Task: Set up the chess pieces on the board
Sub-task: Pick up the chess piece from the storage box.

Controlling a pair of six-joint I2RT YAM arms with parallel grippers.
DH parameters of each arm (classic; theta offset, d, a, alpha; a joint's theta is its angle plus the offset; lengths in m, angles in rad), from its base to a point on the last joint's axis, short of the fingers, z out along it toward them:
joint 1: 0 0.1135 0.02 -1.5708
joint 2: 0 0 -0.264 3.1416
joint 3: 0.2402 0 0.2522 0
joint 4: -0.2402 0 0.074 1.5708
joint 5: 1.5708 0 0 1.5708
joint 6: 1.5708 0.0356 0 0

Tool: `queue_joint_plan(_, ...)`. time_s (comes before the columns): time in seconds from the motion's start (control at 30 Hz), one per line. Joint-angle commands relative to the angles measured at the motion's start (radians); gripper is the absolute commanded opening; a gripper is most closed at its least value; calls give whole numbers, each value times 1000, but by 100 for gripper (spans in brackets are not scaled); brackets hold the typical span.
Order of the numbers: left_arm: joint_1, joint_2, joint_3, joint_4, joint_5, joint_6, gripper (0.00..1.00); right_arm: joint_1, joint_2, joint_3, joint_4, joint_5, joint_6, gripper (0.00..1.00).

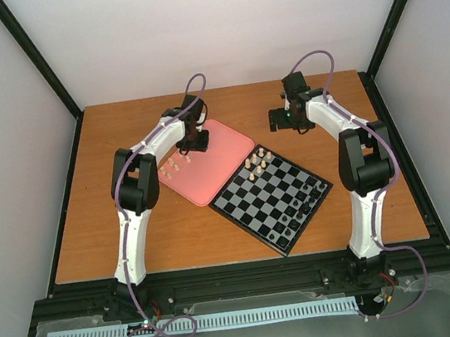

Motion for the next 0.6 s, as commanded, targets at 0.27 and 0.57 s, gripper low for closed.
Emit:
queue_joint_plan(0.27, 13, 51, 75, -22, 13, -12, 23, -8, 25, 35, -11, 15, -7, 100)
queue_joint_plan(0.57, 13, 42, 70, -30, 8, -12, 12, -8, 26, 35, -10, 11, -6, 100)
